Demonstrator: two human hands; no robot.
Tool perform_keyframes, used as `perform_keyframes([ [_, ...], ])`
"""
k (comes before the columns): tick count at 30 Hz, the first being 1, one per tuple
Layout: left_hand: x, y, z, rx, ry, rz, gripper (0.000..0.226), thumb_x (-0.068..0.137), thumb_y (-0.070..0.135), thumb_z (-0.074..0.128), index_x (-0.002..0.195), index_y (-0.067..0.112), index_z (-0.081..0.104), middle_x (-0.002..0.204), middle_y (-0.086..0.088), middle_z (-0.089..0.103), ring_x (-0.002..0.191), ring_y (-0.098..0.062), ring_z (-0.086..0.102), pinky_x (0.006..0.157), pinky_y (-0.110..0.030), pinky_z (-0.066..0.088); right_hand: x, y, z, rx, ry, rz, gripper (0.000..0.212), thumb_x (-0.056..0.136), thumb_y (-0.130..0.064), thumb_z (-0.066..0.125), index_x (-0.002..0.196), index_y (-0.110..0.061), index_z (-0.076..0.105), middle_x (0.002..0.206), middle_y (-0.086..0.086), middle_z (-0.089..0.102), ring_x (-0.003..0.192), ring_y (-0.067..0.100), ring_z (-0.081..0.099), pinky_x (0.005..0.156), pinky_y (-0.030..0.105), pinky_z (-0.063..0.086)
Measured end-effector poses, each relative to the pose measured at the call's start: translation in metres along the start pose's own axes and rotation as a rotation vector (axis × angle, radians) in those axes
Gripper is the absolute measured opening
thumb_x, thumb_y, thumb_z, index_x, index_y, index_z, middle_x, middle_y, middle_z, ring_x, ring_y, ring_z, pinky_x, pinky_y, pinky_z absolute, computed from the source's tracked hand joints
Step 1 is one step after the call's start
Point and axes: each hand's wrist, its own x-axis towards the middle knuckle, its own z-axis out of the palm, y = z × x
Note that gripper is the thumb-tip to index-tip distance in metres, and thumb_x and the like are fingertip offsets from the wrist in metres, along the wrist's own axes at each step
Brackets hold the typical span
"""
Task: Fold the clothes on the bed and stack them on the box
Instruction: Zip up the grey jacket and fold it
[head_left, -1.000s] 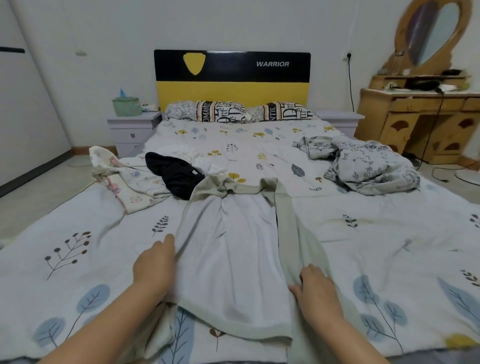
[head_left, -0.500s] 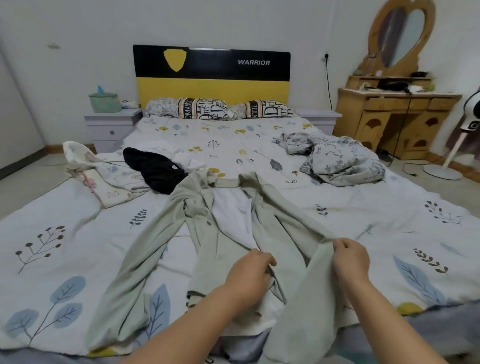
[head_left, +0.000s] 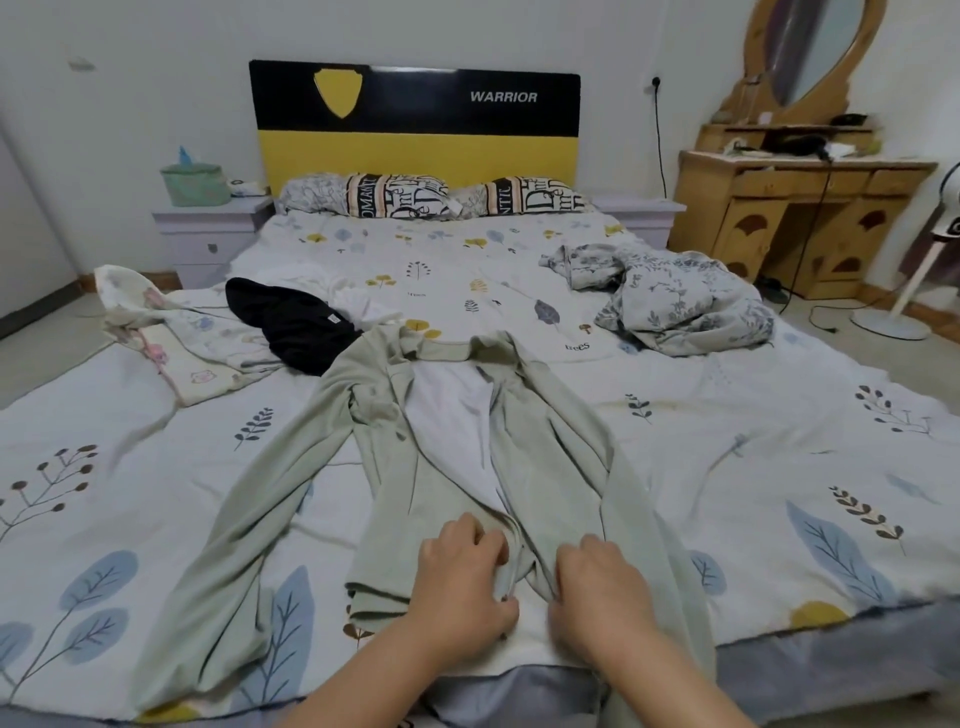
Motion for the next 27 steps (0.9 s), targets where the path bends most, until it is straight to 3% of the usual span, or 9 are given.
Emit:
perform_keyframes([
  [6, -0.012, 0.004, 0.002, -0.234, 0.435, -0.027, 0.008, 0.068, 0.020, 0.055, 0.074, 0.019, 0.061, 0.077, 0.007, 0.052, 0.052, -0.006, 0.047, 0.047, -0.008, 0.024, 0.000, 0.001, -0.018, 0.443, 0.275, 0.101, 0.026, 0.087, -0.020, 0.050, 0.065, -0.020, 0.035, 0.066, -0.002, 0.044, 0.068, 0.023, 0.045, 0.060, 0.032, 0.034],
  [11, -0.022, 0.010, -0.013, -0.485, 0.524, -0.103, 0.023, 0.083, 0.003, 0.055, 0.085, 0.021, 0.069, 0.070, 0.023, 0.059, 0.061, 0.010, 0.051, 0.062, 0.000, 0.035, 0.004, -0.015, -0.032, 0.940, 0.437, 0.068, 0.011, 0.081, -0.012, 0.064, 0.072, -0.011, 0.058, 0.055, -0.002, 0.044, 0.054, 0.013, 0.041, 0.055, 0.023, 0.035],
  [14, -0.029, 0.014, -0.018, -0.754, 0.362, -0.209, 0.040, 0.090, 0.002, 0.049, 0.078, 0.038, 0.062, 0.067, 0.014, 0.066, 0.053, -0.004, 0.063, 0.064, -0.021, 0.053, 0.006, -0.028, -0.034, 1.119, 0.368, 0.068, 0.007, 0.083, -0.010, 0.066, 0.076, -0.010, 0.063, 0.048, -0.007, 0.046, 0.046, 0.006, 0.042, 0.054, 0.021, 0.039],
  [17, -0.026, 0.014, -0.026, -1.045, 0.261, -0.346, 0.024, 0.090, 0.021, 0.049, 0.080, 0.038, 0.063, 0.063, 0.006, 0.063, 0.065, -0.033, 0.062, 0.073, -0.049, 0.056, 0.003, -0.043, -0.040, 1.413, 0.112, 0.057, 0.017, 0.093, 0.000, 0.049, 0.095, -0.008, 0.064, 0.062, 0.004, 0.059, 0.050, 0.012, 0.053, 0.051, 0.023, 0.050],
  [19, -0.024, 0.010, -0.031, -1.120, 0.205, -0.403, 0.005, 0.079, 0.036, 0.060, 0.079, 0.033, 0.064, 0.055, 0.001, 0.056, 0.061, -0.028, 0.058, 0.069, -0.048, 0.057, -0.002, -0.049, -0.044, 1.576, -0.053, 0.050, 0.027, 0.095, 0.005, 0.041, 0.098, -0.014, 0.060, 0.074, 0.009, 0.065, 0.057, 0.013, 0.061, 0.055, 0.018, 0.054],
  [21, -0.023, 0.005, -0.033, -1.049, 0.188, -0.385, 0.007, 0.080, 0.028, 0.067, 0.078, 0.025, 0.062, 0.051, 0.001, 0.056, 0.052, -0.014, 0.055, 0.055, -0.028, 0.053, -0.007, -0.050, -0.044, 1.613, -0.122, 0.040, 0.026, 0.092, 0.006, 0.044, 0.095, -0.014, 0.061, 0.080, 0.010, 0.069, 0.064, 0.013, 0.065, 0.060, 0.018, 0.055],
  [23, -0.022, 0.003, -0.036, -1.079, 0.203, -0.399, 0.017, 0.090, 0.015, 0.058, 0.074, 0.012, 0.060, 0.050, 0.003, 0.051, 0.047, -0.005, 0.049, 0.046, -0.017, 0.043, -0.010, -0.048, -0.037, 1.501, -0.006, 0.066, 0.023, 0.088, 0.005, 0.050, 0.084, -0.013, 0.064, 0.072, 0.007, 0.066, 0.062, 0.014, 0.060, 0.059, 0.025, 0.052],
  [25, -0.021, 0.001, -0.036, -1.217, 0.165, -0.482, 0.026, 0.095, 0.013, 0.050, 0.071, 0.006, 0.059, 0.059, -0.004, 0.051, 0.055, -0.008, 0.052, 0.050, -0.019, 0.046, -0.011, -0.042, -0.026, 1.188, 0.192, 0.105, 0.024, 0.083, -0.007, 0.056, 0.060, -0.015, 0.058, 0.058, 0.003, 0.057, 0.057, 0.016, 0.051, 0.060, 0.034, 0.049],
  [27, -0.019, 0.002, -0.037, -1.382, 0.142, -0.527, 0.026, 0.096, 0.016, 0.049, 0.076, 0.003, 0.059, 0.069, -0.014, 0.054, 0.066, -0.020, 0.054, 0.058, -0.027, 0.048, -0.017, -0.043, -0.019, 0.982, 0.111, 0.103, 0.038, 0.083, -0.028, 0.057, 0.049, -0.012, 0.053, 0.046, 0.002, 0.051, 0.049, 0.018, 0.048, 0.055, 0.035, 0.045],
])
